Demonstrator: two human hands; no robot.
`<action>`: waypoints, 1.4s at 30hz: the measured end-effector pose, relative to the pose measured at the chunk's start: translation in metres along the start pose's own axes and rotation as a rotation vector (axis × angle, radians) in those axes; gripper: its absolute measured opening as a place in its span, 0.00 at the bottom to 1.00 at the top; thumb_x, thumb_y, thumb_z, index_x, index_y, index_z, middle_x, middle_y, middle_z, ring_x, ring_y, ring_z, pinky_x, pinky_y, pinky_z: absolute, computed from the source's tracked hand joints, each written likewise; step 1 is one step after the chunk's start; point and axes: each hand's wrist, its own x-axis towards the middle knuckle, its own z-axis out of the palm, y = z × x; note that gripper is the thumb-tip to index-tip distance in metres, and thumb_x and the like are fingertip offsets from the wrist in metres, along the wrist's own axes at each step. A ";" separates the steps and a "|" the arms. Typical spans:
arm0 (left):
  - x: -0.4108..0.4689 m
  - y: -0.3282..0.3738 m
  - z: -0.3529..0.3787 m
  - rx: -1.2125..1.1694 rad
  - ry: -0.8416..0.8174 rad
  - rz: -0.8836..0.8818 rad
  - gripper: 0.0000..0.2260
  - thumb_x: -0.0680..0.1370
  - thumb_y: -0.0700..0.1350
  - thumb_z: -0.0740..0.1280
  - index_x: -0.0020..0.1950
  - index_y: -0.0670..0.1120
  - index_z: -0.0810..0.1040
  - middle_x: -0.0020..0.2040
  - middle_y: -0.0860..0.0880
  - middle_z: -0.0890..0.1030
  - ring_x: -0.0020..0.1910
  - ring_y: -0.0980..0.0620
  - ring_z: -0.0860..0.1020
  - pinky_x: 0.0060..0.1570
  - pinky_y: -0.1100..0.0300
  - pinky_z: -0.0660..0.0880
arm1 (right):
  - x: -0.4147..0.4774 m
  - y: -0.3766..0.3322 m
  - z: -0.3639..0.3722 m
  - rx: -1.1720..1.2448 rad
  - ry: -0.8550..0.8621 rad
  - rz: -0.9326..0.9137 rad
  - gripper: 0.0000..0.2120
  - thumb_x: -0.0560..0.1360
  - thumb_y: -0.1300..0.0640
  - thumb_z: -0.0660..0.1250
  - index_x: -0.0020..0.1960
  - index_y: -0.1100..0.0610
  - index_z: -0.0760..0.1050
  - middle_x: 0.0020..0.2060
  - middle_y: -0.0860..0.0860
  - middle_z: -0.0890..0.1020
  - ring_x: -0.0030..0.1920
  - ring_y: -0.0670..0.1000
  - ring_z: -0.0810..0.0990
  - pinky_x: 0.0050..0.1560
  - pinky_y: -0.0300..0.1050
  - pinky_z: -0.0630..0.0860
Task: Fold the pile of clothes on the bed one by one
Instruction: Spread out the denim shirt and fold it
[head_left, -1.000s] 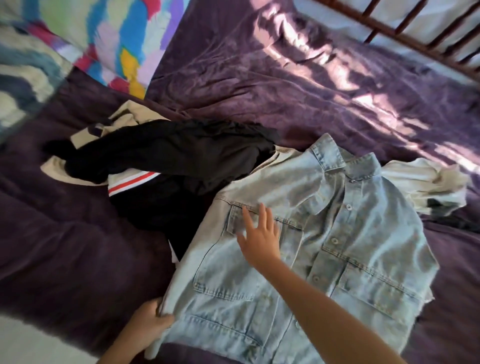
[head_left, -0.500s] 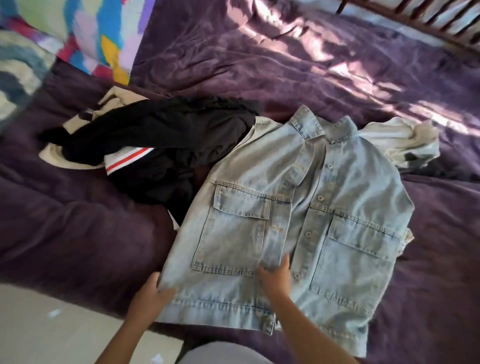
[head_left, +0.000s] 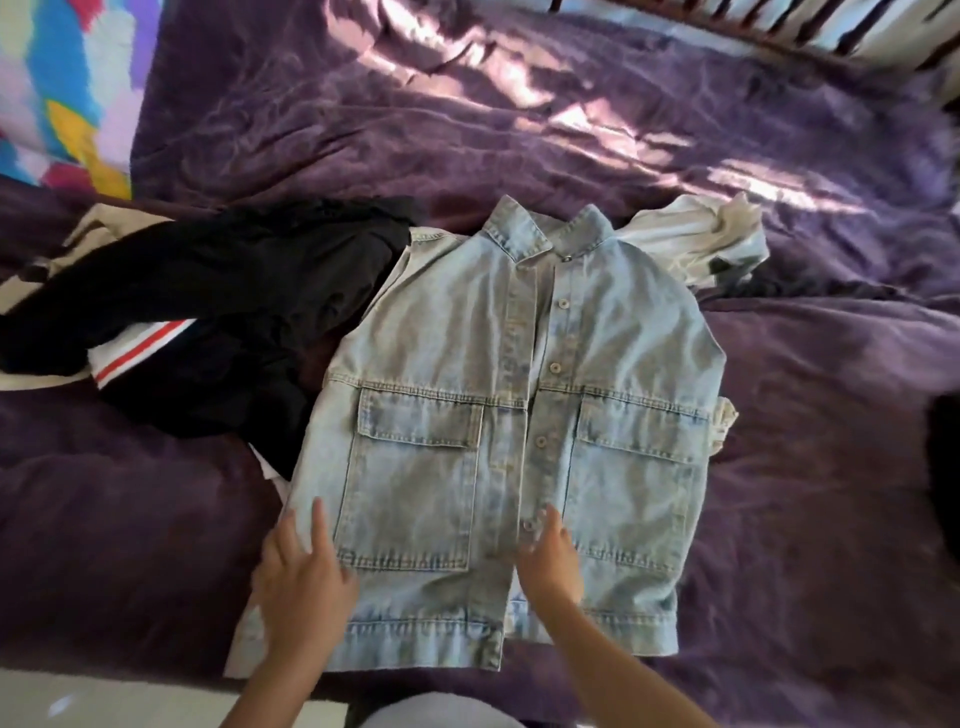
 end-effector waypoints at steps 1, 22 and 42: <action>0.005 0.014 0.004 -0.003 -0.007 0.041 0.41 0.49 0.38 0.82 0.60 0.34 0.76 0.53 0.29 0.76 0.47 0.28 0.77 0.34 0.39 0.76 | 0.007 0.005 -0.014 0.001 0.062 -0.024 0.29 0.78 0.57 0.60 0.75 0.53 0.51 0.70 0.55 0.66 0.67 0.55 0.68 0.60 0.50 0.72; 0.009 0.226 0.072 -0.368 -0.287 -0.155 0.33 0.77 0.47 0.67 0.76 0.43 0.54 0.73 0.40 0.63 0.69 0.41 0.66 0.63 0.50 0.67 | 0.101 0.180 -0.126 0.774 -0.327 0.077 0.06 0.75 0.65 0.65 0.50 0.66 0.77 0.39 0.54 0.81 0.37 0.50 0.79 0.38 0.41 0.78; -0.028 0.167 0.057 -0.528 -0.103 -0.279 0.14 0.75 0.43 0.69 0.59 0.41 0.74 0.52 0.39 0.79 0.47 0.40 0.78 0.44 0.52 0.74 | 0.061 0.219 -0.082 0.592 -0.408 0.047 0.07 0.76 0.65 0.65 0.39 0.59 0.74 0.24 0.46 0.75 0.22 0.41 0.71 0.20 0.31 0.64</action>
